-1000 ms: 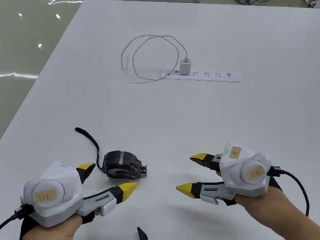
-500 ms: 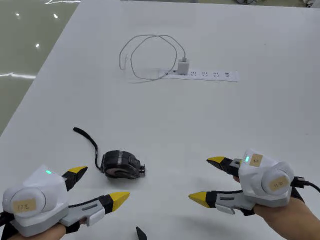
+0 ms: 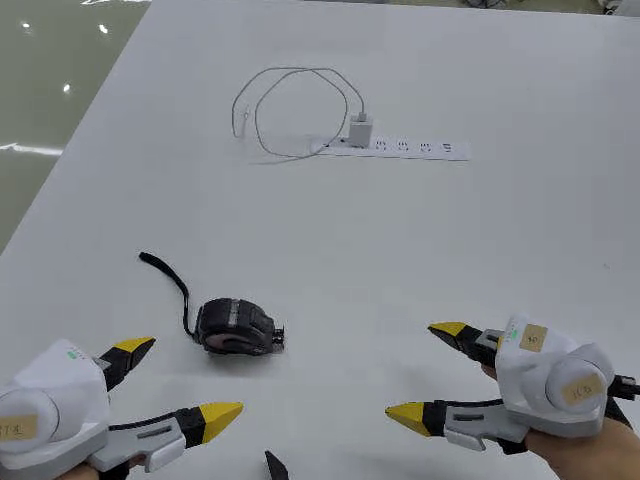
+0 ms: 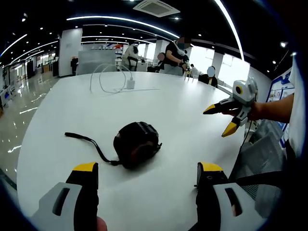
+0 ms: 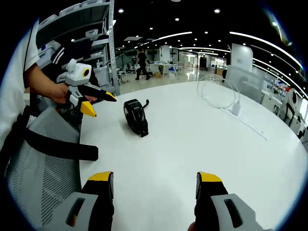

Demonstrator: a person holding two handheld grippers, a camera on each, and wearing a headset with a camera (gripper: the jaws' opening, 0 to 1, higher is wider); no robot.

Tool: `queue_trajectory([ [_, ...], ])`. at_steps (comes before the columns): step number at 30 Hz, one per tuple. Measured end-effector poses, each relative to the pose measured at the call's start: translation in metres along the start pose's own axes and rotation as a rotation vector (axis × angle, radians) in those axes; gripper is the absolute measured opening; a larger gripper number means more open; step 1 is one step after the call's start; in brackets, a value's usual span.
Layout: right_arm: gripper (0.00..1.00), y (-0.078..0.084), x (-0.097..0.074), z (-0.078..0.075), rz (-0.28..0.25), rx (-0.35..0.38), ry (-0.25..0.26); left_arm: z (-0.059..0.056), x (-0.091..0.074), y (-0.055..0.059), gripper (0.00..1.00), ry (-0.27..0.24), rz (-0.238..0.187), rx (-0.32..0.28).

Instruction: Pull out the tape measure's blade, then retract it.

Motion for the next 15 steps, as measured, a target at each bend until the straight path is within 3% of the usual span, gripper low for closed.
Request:
queue_trajectory([
  [4,0.71,0.003,-0.004,0.004,-0.002,0.021,-0.011,0.001,-0.003,0.002,0.84,0.020,0.000,-0.015],
  [15,0.77,0.015,-0.016,0.011,0.020,0.029,0.000,0.002,-0.012,0.010,0.87,0.029,0.032,0.026],
])
Point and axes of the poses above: the centre of the closed fingertips' face, and the gripper's own axes: x roughly forward along the fingers, z roughly to its left, y roughly out of its underside, the point moved 8 cm from there along -x, roughly backward along the fingers, and after that the axes turned 3 degrees about z, right-handed, at the moved point
